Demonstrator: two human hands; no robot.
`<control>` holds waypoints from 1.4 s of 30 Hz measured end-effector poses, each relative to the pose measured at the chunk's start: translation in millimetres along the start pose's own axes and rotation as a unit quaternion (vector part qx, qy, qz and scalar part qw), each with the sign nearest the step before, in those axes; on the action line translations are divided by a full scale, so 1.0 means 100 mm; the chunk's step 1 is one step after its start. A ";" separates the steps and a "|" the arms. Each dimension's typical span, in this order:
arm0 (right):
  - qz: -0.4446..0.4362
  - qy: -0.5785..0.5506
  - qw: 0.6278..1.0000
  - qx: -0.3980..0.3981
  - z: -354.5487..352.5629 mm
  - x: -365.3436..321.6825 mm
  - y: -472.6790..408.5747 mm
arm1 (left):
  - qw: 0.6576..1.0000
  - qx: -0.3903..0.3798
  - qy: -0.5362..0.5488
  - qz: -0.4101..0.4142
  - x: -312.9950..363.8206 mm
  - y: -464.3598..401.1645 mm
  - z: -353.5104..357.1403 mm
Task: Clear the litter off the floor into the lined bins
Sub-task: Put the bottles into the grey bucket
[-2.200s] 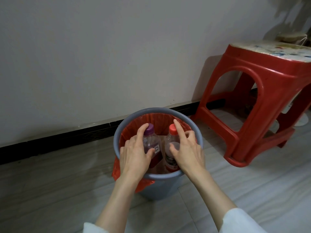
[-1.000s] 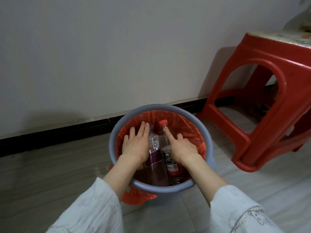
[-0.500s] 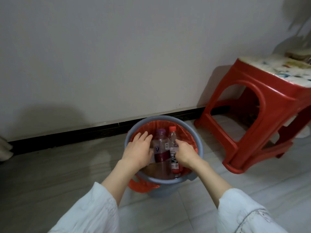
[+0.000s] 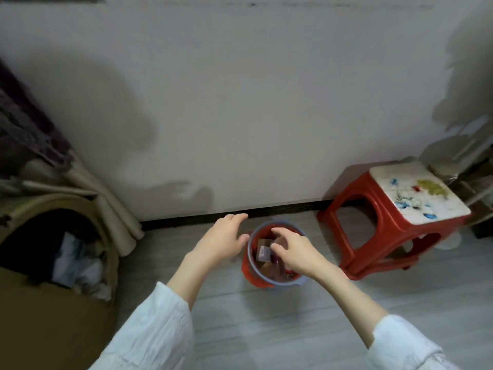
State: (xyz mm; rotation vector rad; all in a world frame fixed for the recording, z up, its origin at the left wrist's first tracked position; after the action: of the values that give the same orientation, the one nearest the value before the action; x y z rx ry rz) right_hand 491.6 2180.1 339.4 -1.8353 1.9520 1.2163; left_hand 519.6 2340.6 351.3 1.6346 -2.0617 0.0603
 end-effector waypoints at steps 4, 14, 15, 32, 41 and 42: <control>-0.057 0.023 0.998 -0.023 -0.47 -1.15 0.65 | 0.996 0.064 0.064 -0.029 0.05 0.82 -1.11; -0.233 0.040 0.967 -0.098 -0.34 -3.13 1.55 | 0.933 0.261 0.149 -0.198 -0.55 2.87 -2.49; -0.248 0.043 0.961 -0.115 -0.22 -3.27 1.63 | 0.925 0.276 0.150 -0.215 -0.61 3.08 -2.55; -0.427 0.121 0.838 -0.318 2.45 -5.20 3.05 | 0.778 0.411 0.134 -0.456 -2.12 6.44 -2.49; -0.467 0.215 0.786 -0.342 4.25 -6.12 3.83 | 0.742 0.328 -0.008 -0.584 -3.43 7.90 -2.45; -0.473 0.218 0.786 -0.332 4.38 -6.20 3.87 | 0.753 0.284 -0.006 -0.593 -3.56 7.98 -2.36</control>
State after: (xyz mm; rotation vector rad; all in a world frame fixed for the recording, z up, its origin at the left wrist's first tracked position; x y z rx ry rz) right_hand 106.3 2887.4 618.4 -3.0522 0.3663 1.1925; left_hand -78.6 2961.2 626.7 3.0072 -0.6466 0.2435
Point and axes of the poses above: each hand's wrist, its own y-axis away from the middle knuckle, its own z-axis out of the palm, x = y × z, the point moved 5 cm from there along -y, towards the middle knuckle, and after that the axes turned 7 degrees about -y, right-handed, at the moved point
